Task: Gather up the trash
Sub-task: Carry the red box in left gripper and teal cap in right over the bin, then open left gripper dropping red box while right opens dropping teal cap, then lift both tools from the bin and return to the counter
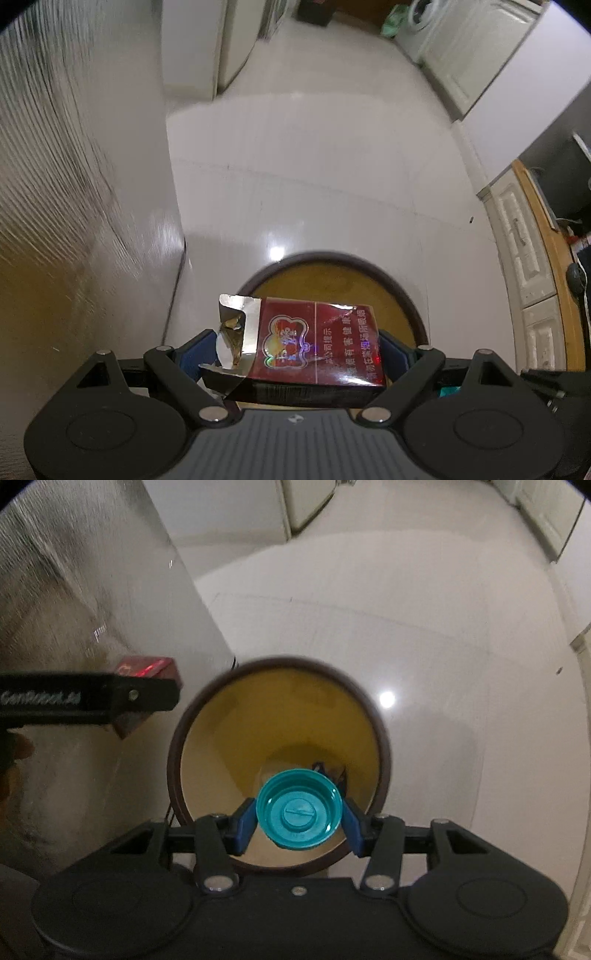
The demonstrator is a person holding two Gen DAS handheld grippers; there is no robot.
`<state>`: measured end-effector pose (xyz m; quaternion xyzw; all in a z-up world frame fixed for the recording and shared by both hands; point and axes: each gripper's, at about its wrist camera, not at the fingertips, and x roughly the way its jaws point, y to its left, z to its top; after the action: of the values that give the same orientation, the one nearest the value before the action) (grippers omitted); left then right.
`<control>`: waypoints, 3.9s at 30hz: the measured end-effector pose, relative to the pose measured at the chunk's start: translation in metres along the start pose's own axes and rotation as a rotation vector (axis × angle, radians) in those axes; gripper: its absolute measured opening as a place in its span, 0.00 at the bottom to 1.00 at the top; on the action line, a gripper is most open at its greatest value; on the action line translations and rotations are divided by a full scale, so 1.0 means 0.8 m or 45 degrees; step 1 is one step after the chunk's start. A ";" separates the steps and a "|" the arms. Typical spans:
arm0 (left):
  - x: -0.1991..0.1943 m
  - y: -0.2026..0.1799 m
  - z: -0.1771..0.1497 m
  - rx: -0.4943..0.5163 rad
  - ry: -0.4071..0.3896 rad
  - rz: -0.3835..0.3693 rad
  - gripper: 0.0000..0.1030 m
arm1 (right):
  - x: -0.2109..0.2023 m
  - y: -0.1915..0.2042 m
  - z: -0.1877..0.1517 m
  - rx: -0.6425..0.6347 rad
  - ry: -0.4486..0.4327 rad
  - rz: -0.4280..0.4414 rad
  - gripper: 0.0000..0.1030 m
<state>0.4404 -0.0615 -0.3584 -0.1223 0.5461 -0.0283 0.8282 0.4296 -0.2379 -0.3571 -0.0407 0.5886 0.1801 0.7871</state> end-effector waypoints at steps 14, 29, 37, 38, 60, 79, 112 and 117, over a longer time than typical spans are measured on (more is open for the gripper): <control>0.073 0.005 0.017 -0.072 0.061 -0.131 0.87 | 0.073 0.002 0.008 0.126 0.124 0.080 0.50; 0.099 0.004 0.019 -0.021 0.147 -0.091 0.99 | 0.080 -0.006 0.000 0.154 0.175 0.154 0.68; 0.101 0.002 0.014 0.061 0.219 -0.004 1.00 | 0.070 -0.020 -0.004 0.193 0.126 0.132 0.81; 0.102 0.002 0.013 0.077 0.226 0.012 1.00 | 0.069 -0.022 -0.007 0.198 0.124 0.133 0.81; 0.042 0.020 0.003 0.116 0.272 0.153 1.00 | 0.040 -0.017 -0.011 0.222 0.026 0.095 1.00; -0.084 0.018 -0.009 0.147 0.098 0.188 1.00 | -0.065 -0.021 -0.008 0.267 -0.113 0.065 1.00; -0.319 -0.034 -0.059 0.193 -0.325 0.106 1.00 | -0.305 0.015 -0.066 0.185 -0.501 0.032 1.00; -0.367 -0.052 -0.065 0.218 -0.438 0.081 1.00 | -0.353 0.026 -0.072 0.146 -0.601 0.027 1.00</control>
<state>0.2784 -0.0578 -0.1043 -0.0372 0.3957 -0.0271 0.9172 0.3021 -0.3010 -0.1057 0.0534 0.3980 0.1591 0.9019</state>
